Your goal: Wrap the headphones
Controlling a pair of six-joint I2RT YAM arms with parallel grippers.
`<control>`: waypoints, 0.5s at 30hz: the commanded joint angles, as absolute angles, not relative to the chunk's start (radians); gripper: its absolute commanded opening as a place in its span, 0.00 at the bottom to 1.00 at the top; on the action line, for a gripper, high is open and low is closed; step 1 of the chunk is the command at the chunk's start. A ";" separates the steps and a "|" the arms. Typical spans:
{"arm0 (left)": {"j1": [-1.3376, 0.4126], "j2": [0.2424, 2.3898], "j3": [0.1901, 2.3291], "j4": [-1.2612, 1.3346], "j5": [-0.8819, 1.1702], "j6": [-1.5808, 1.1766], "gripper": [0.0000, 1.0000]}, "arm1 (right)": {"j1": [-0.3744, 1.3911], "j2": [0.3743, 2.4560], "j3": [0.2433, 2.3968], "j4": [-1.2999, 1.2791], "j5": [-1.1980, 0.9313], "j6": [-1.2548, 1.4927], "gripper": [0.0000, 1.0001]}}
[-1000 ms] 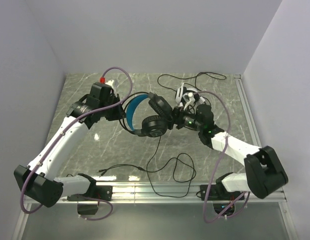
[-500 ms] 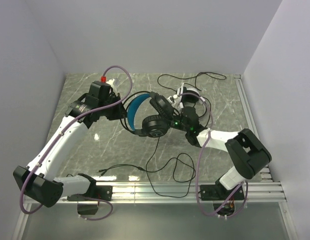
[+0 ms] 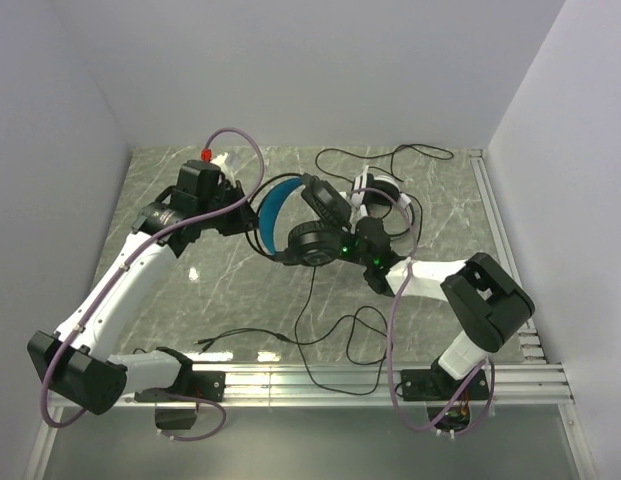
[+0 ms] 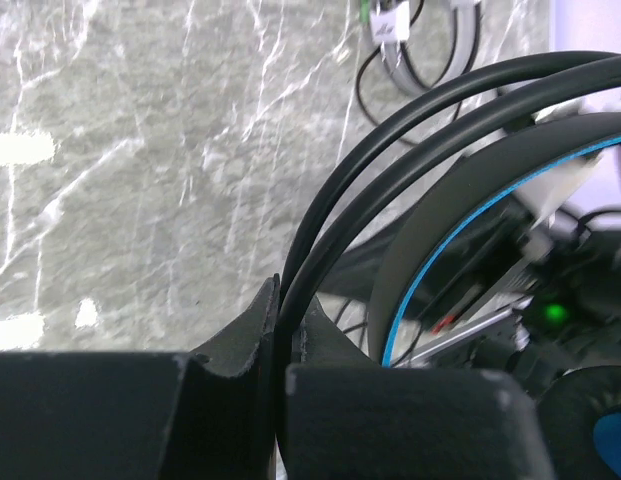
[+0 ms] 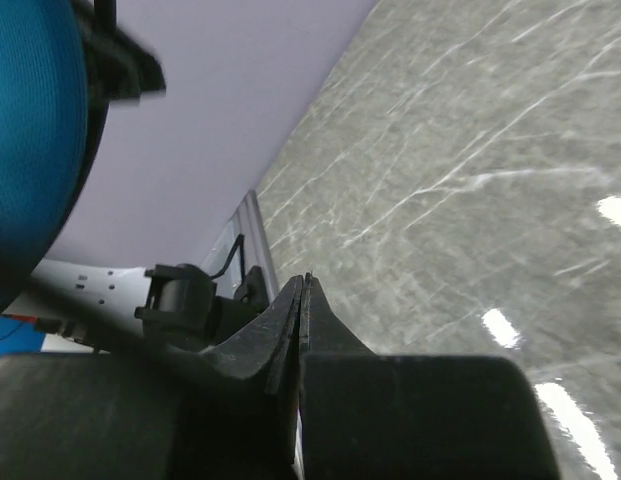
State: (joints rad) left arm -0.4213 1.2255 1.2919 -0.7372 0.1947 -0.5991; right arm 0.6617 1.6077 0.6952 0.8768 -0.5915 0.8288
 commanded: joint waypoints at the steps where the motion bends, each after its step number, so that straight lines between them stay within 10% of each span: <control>1: -0.403 1.212 1.308 -0.588 0.252 -0.686 0.00 | 0.696 1.611 0.684 0.985 -0.594 0.845 0.00; 15: -0.354 1.293 1.355 -0.450 0.198 -0.785 0.00 | 0.836 1.531 0.560 1.052 -0.542 0.876 0.03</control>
